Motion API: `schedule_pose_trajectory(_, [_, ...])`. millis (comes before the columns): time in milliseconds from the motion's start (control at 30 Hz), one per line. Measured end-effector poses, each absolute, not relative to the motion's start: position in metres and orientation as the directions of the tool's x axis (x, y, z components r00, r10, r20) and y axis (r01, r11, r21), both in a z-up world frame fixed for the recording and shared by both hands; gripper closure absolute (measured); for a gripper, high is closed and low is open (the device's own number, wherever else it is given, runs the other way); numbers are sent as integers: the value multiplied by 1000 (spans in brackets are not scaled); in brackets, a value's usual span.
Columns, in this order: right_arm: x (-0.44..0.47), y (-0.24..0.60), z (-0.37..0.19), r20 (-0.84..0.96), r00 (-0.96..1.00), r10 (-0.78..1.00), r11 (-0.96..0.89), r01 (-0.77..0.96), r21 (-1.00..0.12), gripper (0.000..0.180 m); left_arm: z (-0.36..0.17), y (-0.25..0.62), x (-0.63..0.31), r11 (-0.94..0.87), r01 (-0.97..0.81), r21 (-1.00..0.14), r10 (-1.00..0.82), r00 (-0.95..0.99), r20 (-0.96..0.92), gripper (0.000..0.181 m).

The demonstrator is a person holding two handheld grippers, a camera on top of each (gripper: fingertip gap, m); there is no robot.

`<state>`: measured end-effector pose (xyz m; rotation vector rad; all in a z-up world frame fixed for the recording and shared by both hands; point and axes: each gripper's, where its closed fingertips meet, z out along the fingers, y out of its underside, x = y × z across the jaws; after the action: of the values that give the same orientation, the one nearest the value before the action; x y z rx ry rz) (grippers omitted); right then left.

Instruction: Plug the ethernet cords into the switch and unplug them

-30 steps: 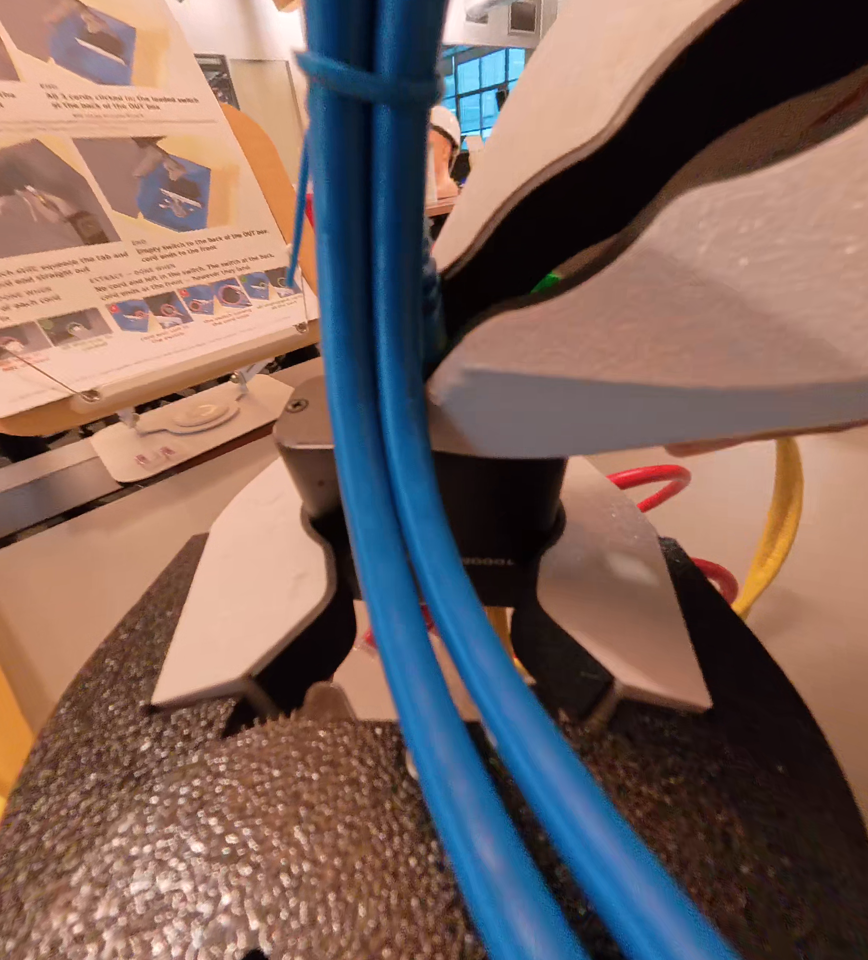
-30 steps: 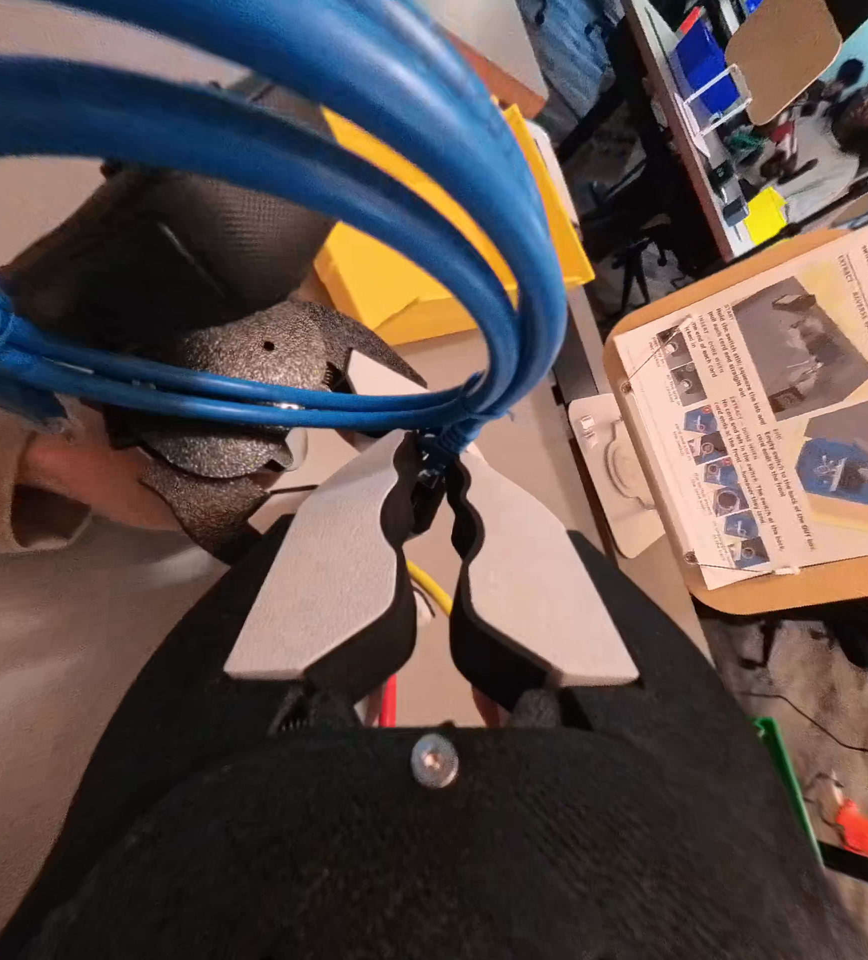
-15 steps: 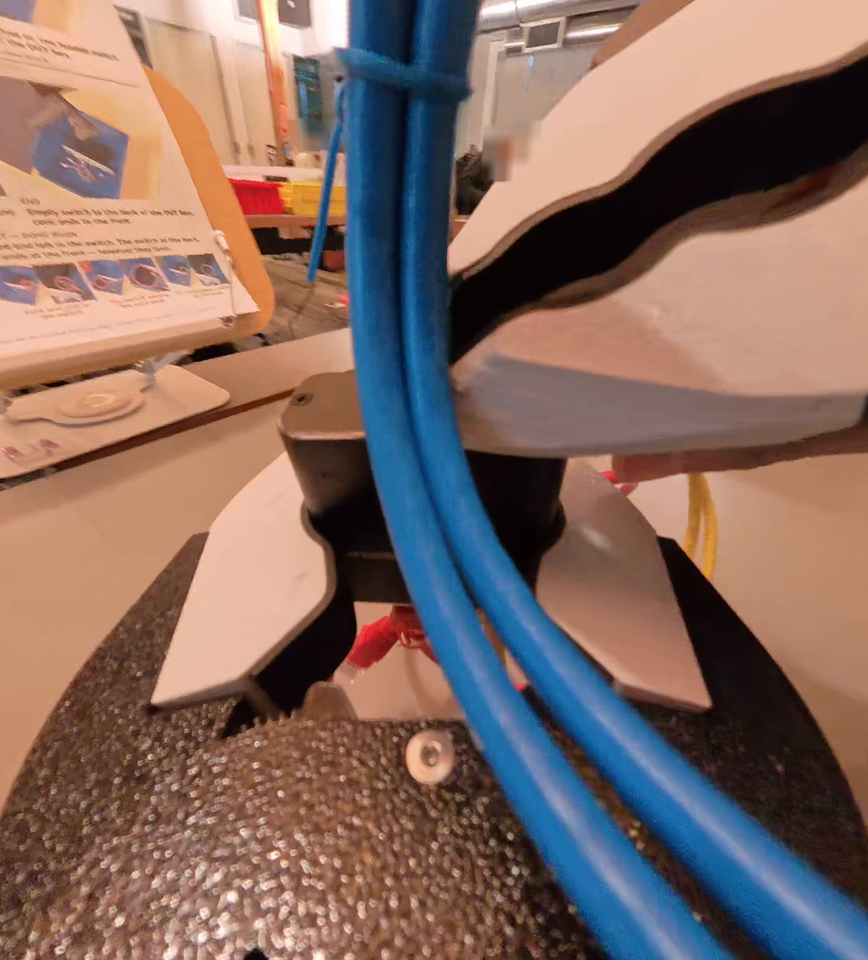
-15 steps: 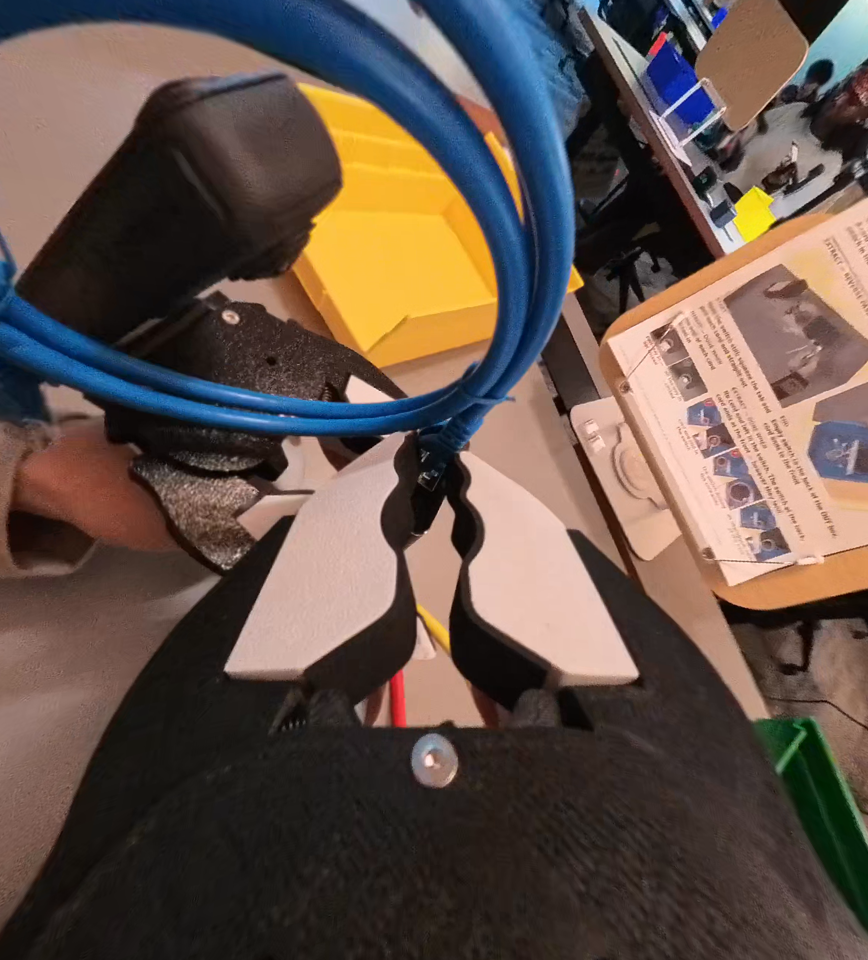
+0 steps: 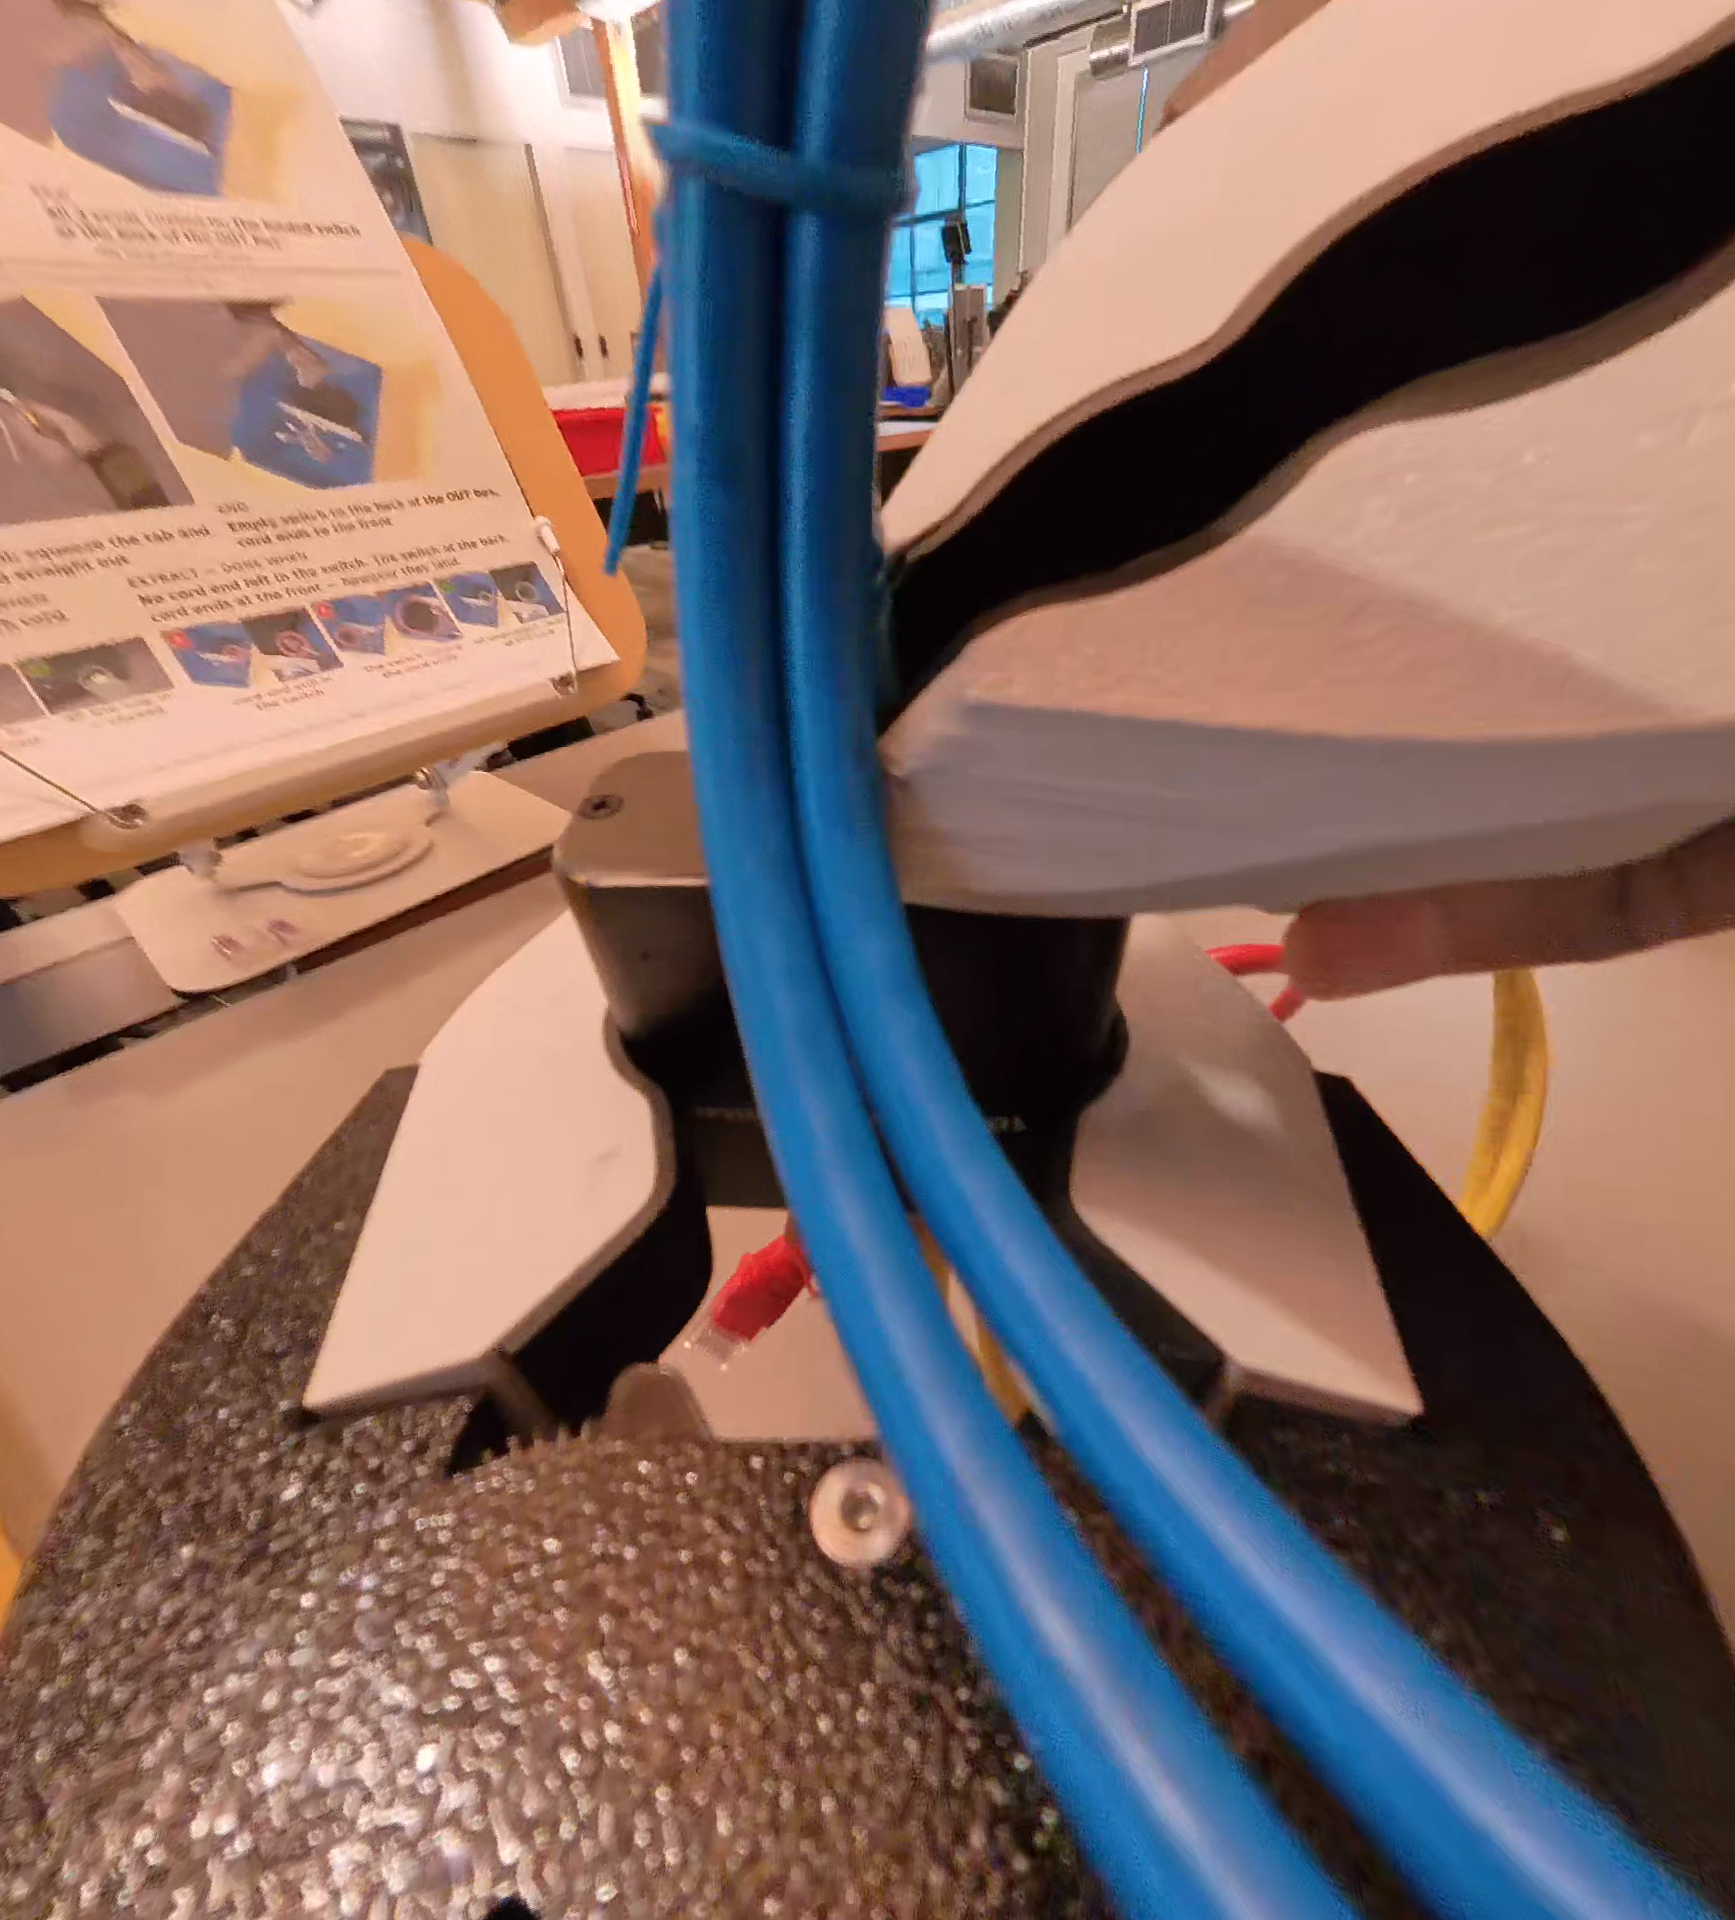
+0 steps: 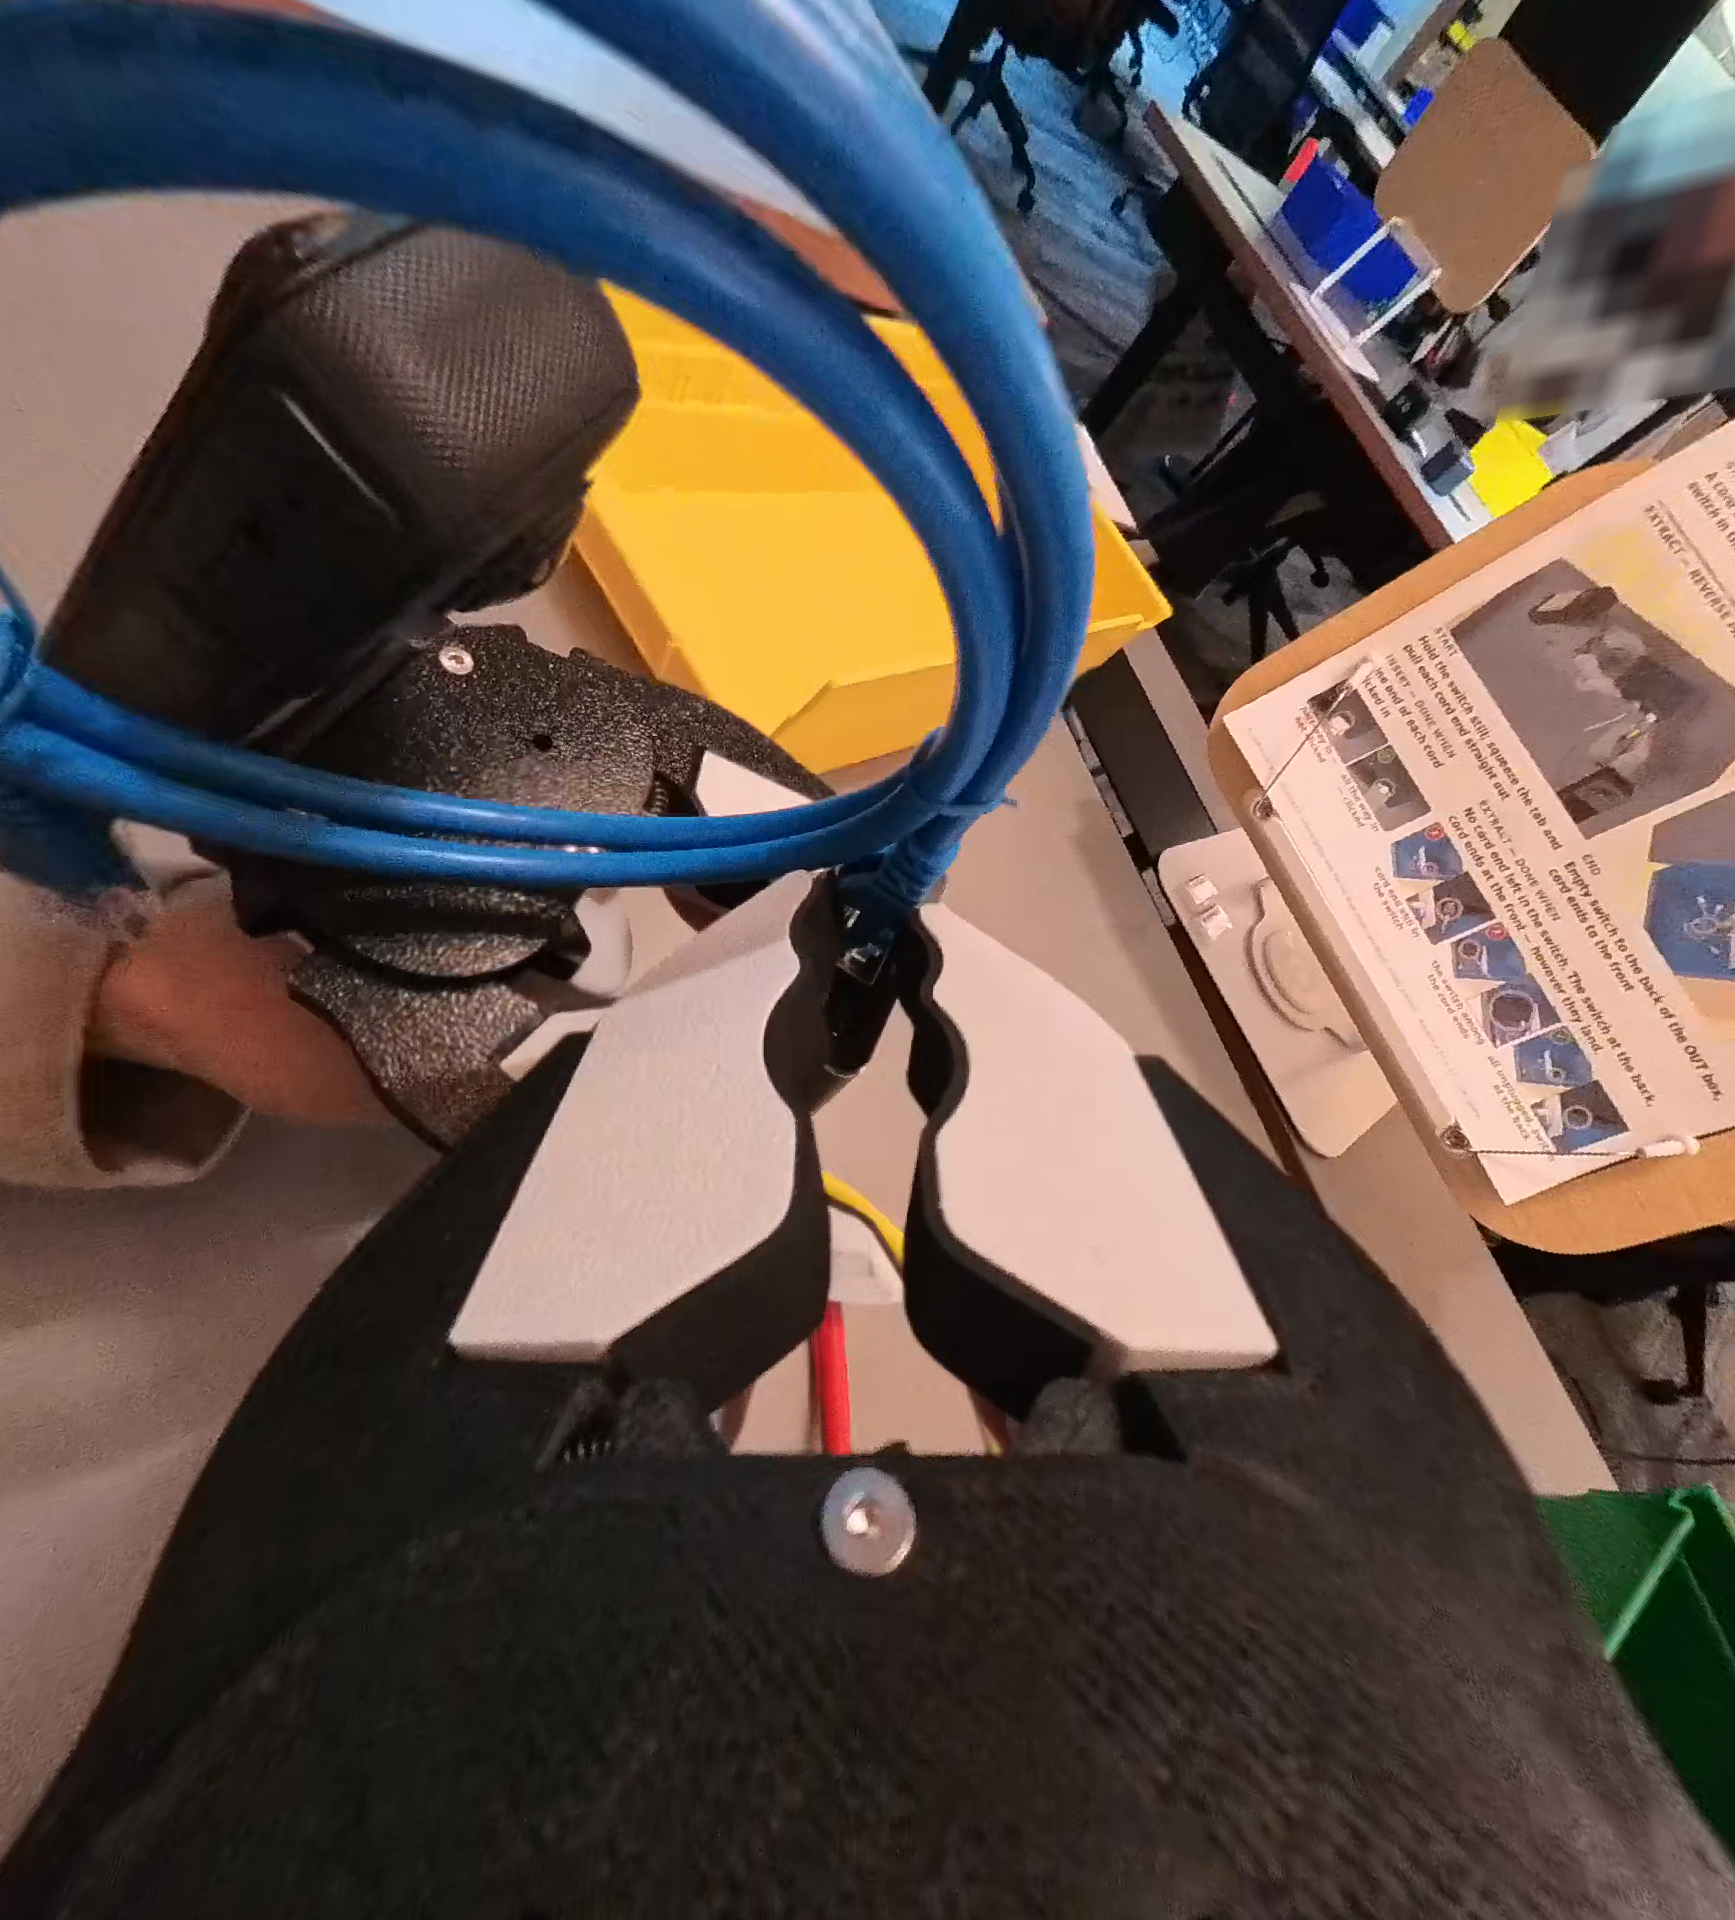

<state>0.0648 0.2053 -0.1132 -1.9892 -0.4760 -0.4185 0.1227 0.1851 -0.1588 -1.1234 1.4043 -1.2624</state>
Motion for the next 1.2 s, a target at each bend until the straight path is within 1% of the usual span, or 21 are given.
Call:
schedule_pose_trajectory(200, [54, 198, -101, 460, 886, 52, -373, 444, -814, 166, -144, 184, 117, 148, 1, -989, -980, -135, -147, 105])
schedule_pose_trajectory(367, [51, 197, -96, 475, 880, -4, -339, 446, -829, 165, -140, 180, 116, 146, 21, -989, -978, -148, -148, 105])
schedule_pose_trajectory(500, [50, 196, -99, 511, 860, 6, -375, 475, -796, 159, -141, 180, 116, 150, 25, -988, -979, -136, -152, 105])
schedule_pose_trajectory(733, [51, 192, -98, 466, 885, 12, -373, 437, -819, 161, -139, 179, 115, 185, 35, -982, -974, -126, -188, 105])
schedule_pose_trajectory(867, [50, 191, -96, 541, 841, -5, -413, 491, -767, 160, -136, 178, 114, 180, 51, -982, -974, -128, -185, 105])
schedule_pose_trajectory(1200, [45, 189, -90, 559, 829, -23, -399, 505, -765, 159, -128, 172, 110, 127, 95, -987, -972, -184, -143, 105])
